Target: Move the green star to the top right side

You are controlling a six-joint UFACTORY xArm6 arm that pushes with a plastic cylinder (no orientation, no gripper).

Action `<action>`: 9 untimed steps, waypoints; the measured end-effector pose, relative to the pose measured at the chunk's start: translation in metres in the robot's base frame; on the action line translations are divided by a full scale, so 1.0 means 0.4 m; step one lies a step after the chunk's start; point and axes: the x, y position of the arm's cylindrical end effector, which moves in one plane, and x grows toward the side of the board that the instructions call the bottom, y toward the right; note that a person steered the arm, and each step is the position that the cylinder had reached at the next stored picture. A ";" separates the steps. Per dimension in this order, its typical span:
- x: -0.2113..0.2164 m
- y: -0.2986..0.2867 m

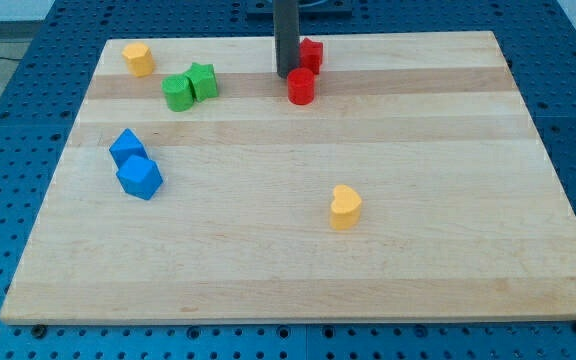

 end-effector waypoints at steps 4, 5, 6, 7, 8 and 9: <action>-0.005 -0.293; 0.044 -0.360; 0.079 -0.317; 0.090 -0.455; 0.122 -0.434; 0.182 -0.513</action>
